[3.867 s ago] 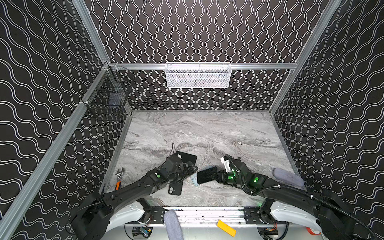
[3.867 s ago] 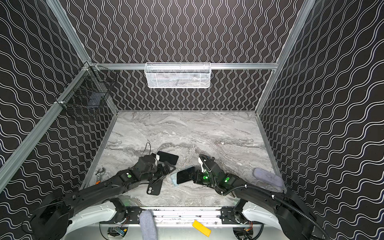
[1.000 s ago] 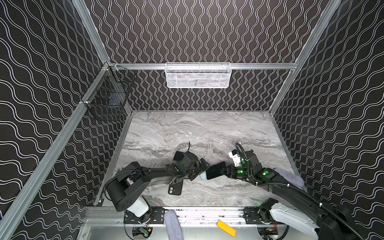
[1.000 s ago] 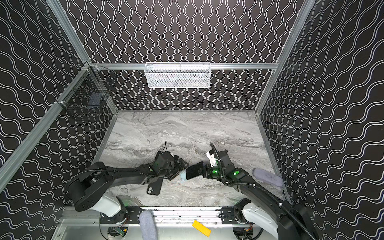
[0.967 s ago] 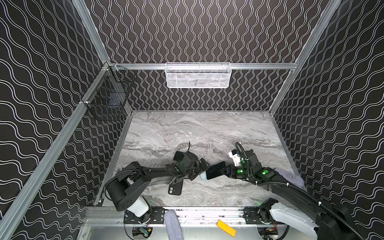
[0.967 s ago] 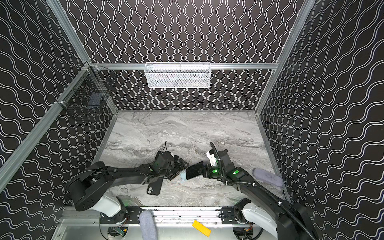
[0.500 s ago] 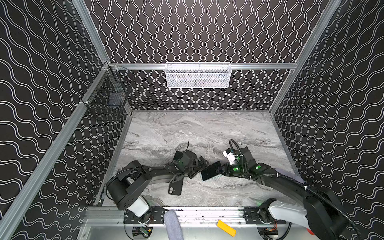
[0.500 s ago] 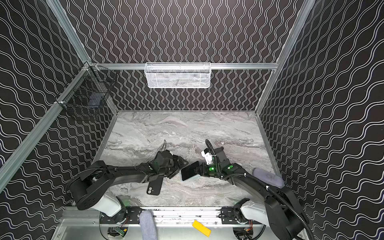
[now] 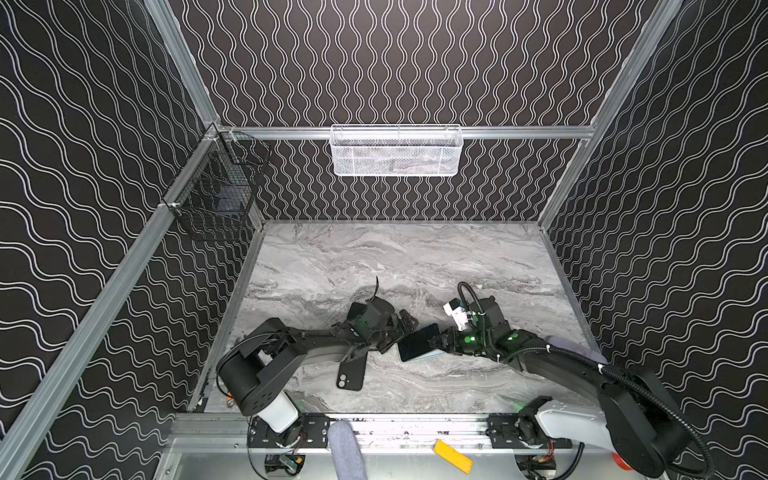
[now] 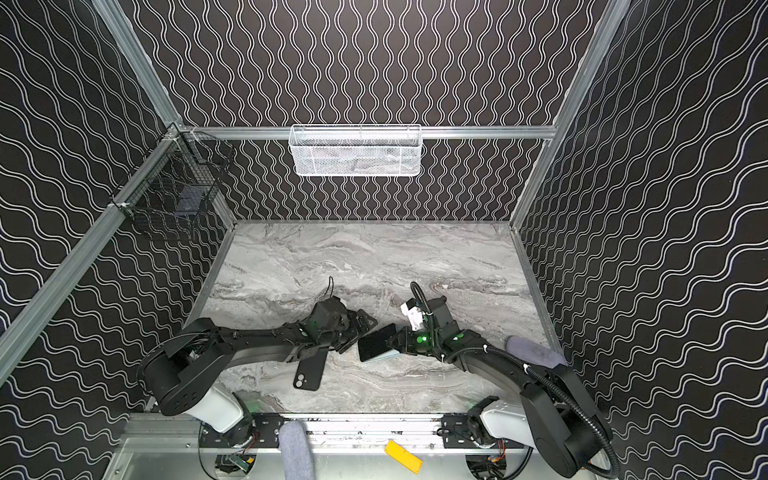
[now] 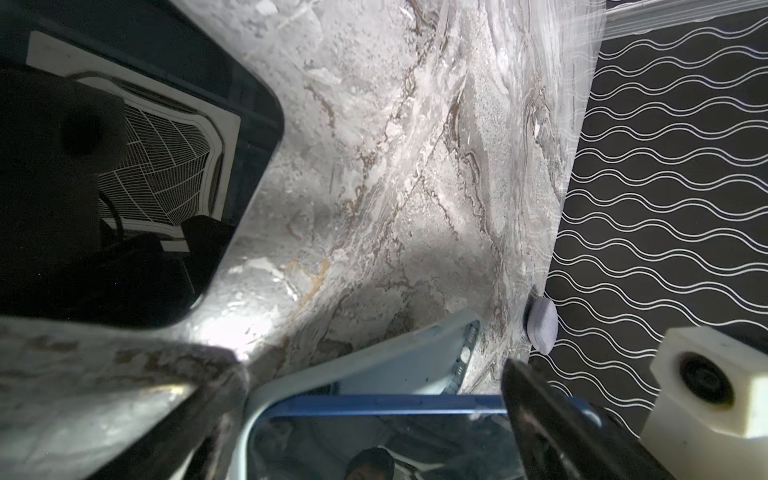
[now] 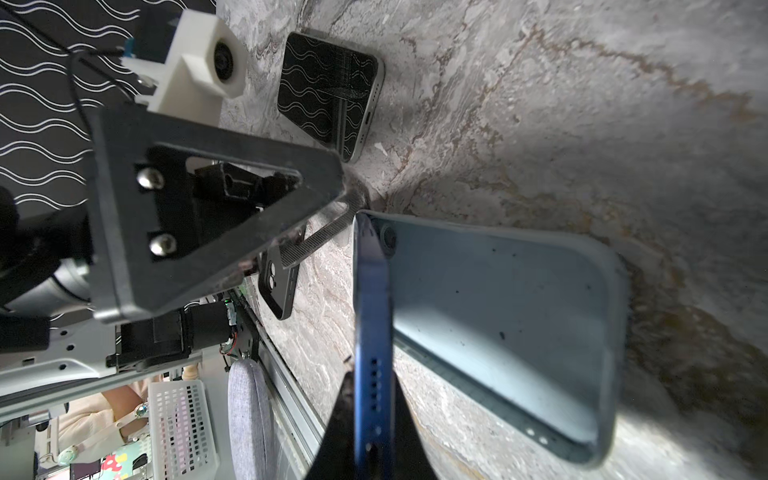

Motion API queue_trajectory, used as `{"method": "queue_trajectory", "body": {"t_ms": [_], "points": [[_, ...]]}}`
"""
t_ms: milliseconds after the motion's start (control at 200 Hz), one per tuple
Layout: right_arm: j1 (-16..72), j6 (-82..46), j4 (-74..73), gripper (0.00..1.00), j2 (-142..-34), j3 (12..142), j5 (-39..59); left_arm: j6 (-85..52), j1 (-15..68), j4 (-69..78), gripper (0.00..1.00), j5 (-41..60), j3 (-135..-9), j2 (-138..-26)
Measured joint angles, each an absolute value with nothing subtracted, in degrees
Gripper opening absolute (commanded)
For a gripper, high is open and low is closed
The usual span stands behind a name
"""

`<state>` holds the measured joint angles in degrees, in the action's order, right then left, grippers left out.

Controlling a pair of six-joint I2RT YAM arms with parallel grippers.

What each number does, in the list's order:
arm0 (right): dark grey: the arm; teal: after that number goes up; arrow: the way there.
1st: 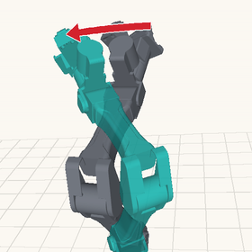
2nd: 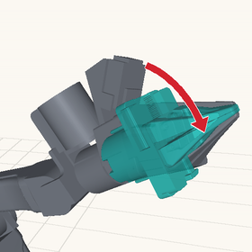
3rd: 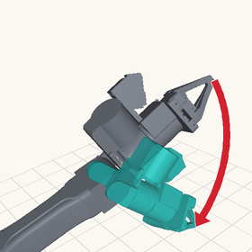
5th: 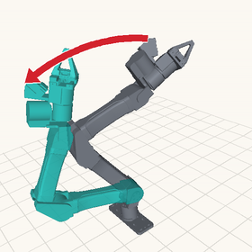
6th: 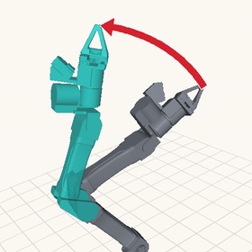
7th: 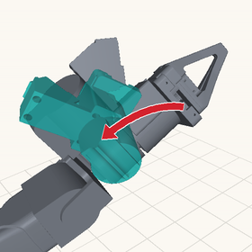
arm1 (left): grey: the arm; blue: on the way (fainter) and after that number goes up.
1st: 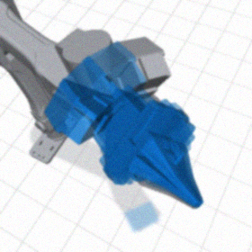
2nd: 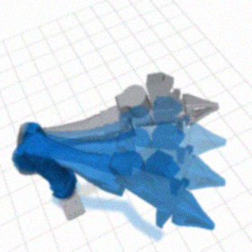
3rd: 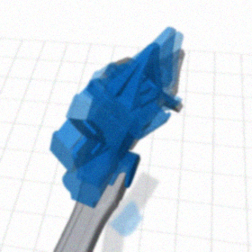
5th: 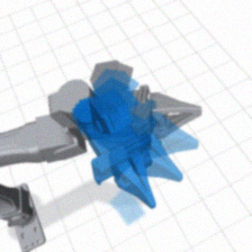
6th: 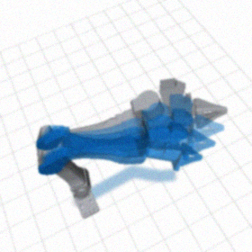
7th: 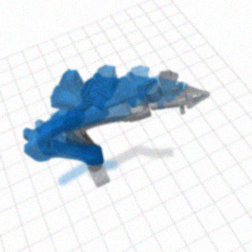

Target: Put the phone into the phone case

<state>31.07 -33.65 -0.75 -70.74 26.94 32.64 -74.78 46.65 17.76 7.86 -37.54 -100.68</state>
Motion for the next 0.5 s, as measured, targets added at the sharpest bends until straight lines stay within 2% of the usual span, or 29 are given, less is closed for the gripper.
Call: {"method": "queue_trajectory", "body": {"t_ms": [501], "points": [[31.1,-37.1,-2.9,0.00,-70.7,24.4,31.8,-74.6,45.7,16.3,0.98,9.4,-38.3,-98.3]]}}
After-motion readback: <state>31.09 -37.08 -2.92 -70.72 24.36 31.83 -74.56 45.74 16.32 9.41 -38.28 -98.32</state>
